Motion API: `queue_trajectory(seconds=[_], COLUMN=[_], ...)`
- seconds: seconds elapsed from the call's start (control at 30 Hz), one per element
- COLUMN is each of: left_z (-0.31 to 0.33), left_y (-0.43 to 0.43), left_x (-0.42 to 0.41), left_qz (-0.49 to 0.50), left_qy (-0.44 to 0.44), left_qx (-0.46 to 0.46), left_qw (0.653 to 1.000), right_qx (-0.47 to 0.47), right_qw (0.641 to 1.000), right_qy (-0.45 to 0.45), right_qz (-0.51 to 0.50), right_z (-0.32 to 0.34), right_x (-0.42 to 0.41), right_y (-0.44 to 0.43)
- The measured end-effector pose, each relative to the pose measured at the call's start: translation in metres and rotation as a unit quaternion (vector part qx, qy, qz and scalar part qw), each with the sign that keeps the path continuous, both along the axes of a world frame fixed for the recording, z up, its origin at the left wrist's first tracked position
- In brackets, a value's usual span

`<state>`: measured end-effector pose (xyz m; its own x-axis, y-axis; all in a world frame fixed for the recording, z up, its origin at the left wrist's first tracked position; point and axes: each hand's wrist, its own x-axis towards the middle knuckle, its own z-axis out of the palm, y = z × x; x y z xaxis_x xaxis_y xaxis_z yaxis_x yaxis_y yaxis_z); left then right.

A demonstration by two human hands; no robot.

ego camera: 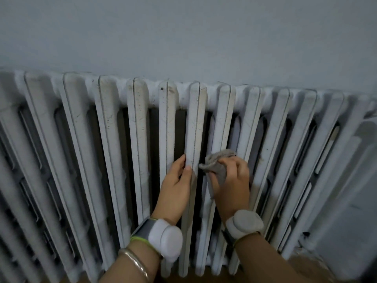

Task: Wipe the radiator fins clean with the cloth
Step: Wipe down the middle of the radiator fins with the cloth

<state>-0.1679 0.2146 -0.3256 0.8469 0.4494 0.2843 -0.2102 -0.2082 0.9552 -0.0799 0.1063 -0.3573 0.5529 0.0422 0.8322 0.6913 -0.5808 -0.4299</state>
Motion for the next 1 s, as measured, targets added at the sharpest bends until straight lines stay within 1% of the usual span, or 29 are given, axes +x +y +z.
queue_trajectory(seconds=[0.07, 0.13, 0.27, 0.33, 0.4, 0.47, 0.5, 0.6, 0.67, 0.7, 0.87, 1.0], left_z=[0.0, 0.001, 0.0, 0.0, 0.0, 0.0, 0.0, -0.001, -0.002, -0.003, -0.006, -0.006], left_y=[0.0, 0.001, 0.003, 0.003, 0.002, 0.002, 0.001, 0.001, 0.001, 0.001, 0.005, 0.003], left_x=[0.0, -0.001, -0.002, -0.002, -0.003, -0.003, -0.003, -0.002, 0.0, 0.001, 0.007, 0.009], left_qz=[-0.002, -0.009, -0.024, -0.024, -0.025, -0.023, -0.023, -0.023, -0.02, -0.019, -0.009, 0.004], left_qy=[0.001, 0.005, 0.008, 0.008, 0.008, 0.008, 0.007, 0.003, 0.003, 0.002, 0.0, 0.0], left_qx=[0.002, -0.003, -0.014, -0.018, -0.019, -0.022, -0.025, -0.033, -0.035, -0.036, -0.036, -0.033], left_qw=[1.0, 1.0, 1.0, 1.0, 0.999, 0.999, 0.999, 0.999, 0.999, 0.999, 0.999, 0.999], right_qx=[-0.021, -0.048, -0.122, -0.156, -0.138, -0.104, -0.079, 0.015, 0.052, 0.062, 0.051, 0.041], right_qw=[0.999, 0.996, 0.985, 0.979, 0.983, 0.989, 0.993, 0.996, 0.988, 0.985, 0.989, 0.989], right_qy=[0.035, 0.067, 0.058, 0.04, 0.038, 0.045, 0.031, -0.065, -0.129, -0.144, -0.123, -0.135], right_qz=[-0.004, 0.02, 0.104, 0.122, 0.112, 0.092, 0.078, 0.057, 0.066, 0.073, 0.065, 0.035], right_z=[-0.011, -0.024, -0.047, -0.047, -0.034, -0.008, 0.006, 0.042, 0.056, 0.061, 0.061, 0.044], right_x=[-0.002, -0.001, 0.007, 0.008, 0.003, -0.005, -0.007, -0.012, -0.01, -0.008, 0.005, 0.006], right_y=[0.0, -0.004, -0.022, -0.033, -0.04, -0.038, -0.035, -0.025, -0.019, -0.016, -0.001, -0.001])
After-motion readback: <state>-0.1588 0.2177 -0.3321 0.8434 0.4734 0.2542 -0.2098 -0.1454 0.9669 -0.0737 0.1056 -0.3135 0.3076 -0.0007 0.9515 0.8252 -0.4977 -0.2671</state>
